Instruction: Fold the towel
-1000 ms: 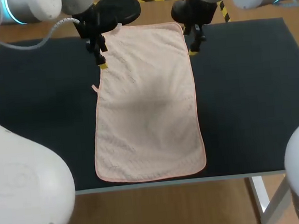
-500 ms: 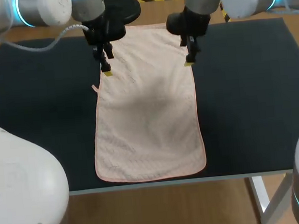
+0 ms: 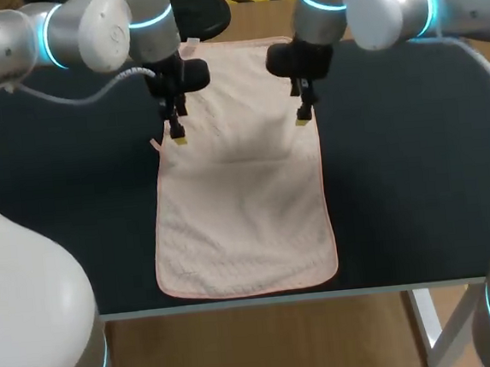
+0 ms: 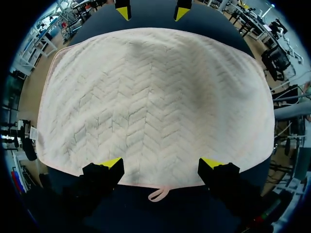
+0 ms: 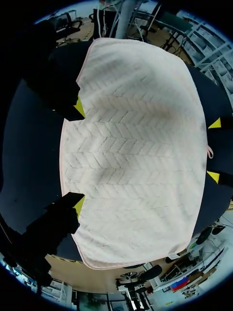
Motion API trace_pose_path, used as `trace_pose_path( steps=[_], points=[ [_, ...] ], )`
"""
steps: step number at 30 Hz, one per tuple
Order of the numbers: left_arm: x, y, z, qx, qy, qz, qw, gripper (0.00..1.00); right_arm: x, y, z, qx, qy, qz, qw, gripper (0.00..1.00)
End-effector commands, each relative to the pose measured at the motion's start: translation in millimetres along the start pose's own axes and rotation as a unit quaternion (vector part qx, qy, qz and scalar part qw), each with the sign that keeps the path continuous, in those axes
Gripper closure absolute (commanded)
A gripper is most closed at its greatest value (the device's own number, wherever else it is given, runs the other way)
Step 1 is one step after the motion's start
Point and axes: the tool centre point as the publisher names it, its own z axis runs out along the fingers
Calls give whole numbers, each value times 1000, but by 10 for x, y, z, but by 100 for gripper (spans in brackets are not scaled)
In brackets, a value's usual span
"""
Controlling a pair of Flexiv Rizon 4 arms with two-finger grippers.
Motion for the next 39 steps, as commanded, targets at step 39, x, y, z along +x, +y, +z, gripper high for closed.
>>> trace_pose_path(
  steps=[39],
  points=[
    [-399, 81, 437, -18, -24, 20, 999, 0, -18, -68, 516, 33, -12, 10, 999, 0]
  ],
)
